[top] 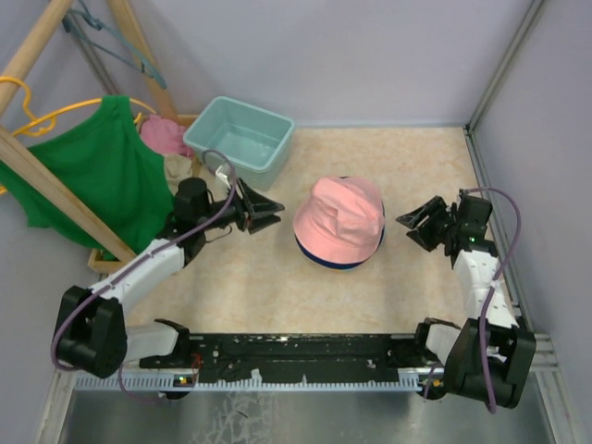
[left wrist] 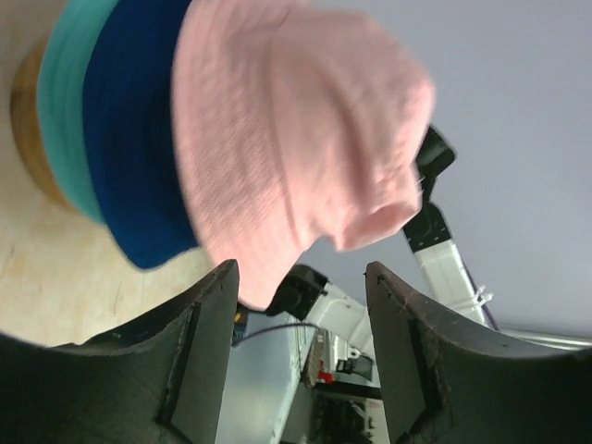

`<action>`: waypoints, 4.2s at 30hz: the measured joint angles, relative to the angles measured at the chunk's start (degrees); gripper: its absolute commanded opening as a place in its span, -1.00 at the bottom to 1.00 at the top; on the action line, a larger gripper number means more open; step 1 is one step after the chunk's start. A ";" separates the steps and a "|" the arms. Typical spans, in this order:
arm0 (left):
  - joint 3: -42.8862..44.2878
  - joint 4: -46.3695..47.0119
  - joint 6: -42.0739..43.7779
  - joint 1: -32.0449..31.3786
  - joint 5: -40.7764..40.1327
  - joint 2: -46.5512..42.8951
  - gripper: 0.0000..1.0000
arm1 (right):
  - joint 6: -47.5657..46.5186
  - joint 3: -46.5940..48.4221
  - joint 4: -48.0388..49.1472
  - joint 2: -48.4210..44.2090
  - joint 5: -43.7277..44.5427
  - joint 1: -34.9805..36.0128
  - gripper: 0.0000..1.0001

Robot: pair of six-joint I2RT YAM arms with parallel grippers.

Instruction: Stack the hats

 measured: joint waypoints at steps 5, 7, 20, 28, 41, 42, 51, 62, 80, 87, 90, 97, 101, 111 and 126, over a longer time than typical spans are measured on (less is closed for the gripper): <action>-8.79 -0.57 -4.42 -5.16 -7.61 -4.52 0.30 | 1.14 2.40 1.81 1.36 -0.96 -0.17 0.13; -10.03 -0.55 -5.84 -6.95 -10.43 -4.55 0.31 | 1.46 2.73 2.80 1.36 -1.40 -0.17 0.13; -10.73 9.16 -11.85 -14.23 -21.49 0.90 0.32 | 2.58 2.73 3.74 1.97 -2.80 -0.17 0.13; -12.09 12.15 -13.75 -16.68 -24.83 2.10 0.32 | 2.95 2.73 4.59 2.95 -2.89 -0.17 0.13; -12.09 19.85 -16.74 -18.29 -27.04 6.99 -0.48 | 3.37 2.73 5.86 4.02 -3.45 -0.17 0.13; -12.09 20.33 -17.05 -18.45 -27.08 7.39 -0.57 | 3.37 2.73 5.86 4.04 -3.48 -0.17 0.14; -10.38 22.38 -15.50 -15.02 -21.90 10.95 -0.65 | 3.41 2.73 7.45 4.24 -5.09 -0.20 0.18; 5.05 21.44 -9.27 -7.41 -0.85 27.39 -0.62 | 4.31 1.31 17.07 4.00 -13.42 -0.15 0.27; 10.32 17.07 -5.55 -7.39 5.27 30.40 -0.61 | 17.14 -7.72 42.29 10.67 -24.13 -0.04 -0.41; 11.23 15.91 -5.18 -7.39 6.05 31.28 -0.67 | 20.52 -9.16 47.04 11.78 -24.83 -0.09 -1.00; 11.21 16.04 -5.20 -7.39 6.10 31.30 -0.70 | 20.35 -9.84 47.21 11.91 -24.90 -0.35 -1.00; 7.43 19.23 -5.51 -7.39 5.75 31.04 -0.77 | 19.41 -11.93 47.52 13.29 -25.68 -1.44 -1.00; 4.15 20.90 -5.46 -7.39 5.07 30.23 -0.81 | 19.23 -12.48 48.50 14.14 -25.99 -1.44 -1.00; -3.72 26.71 -3.52 -7.78 2.93 27.82 -0.91 | 17.86 -12.52 49.16 15.17 -26.84 -1.44 -1.00; -4.11 29.33 0.61 -8.59 1.66 29.70 -0.81 | 16.83 -13.60 50.88 15.58 -26.99 -1.20 -1.00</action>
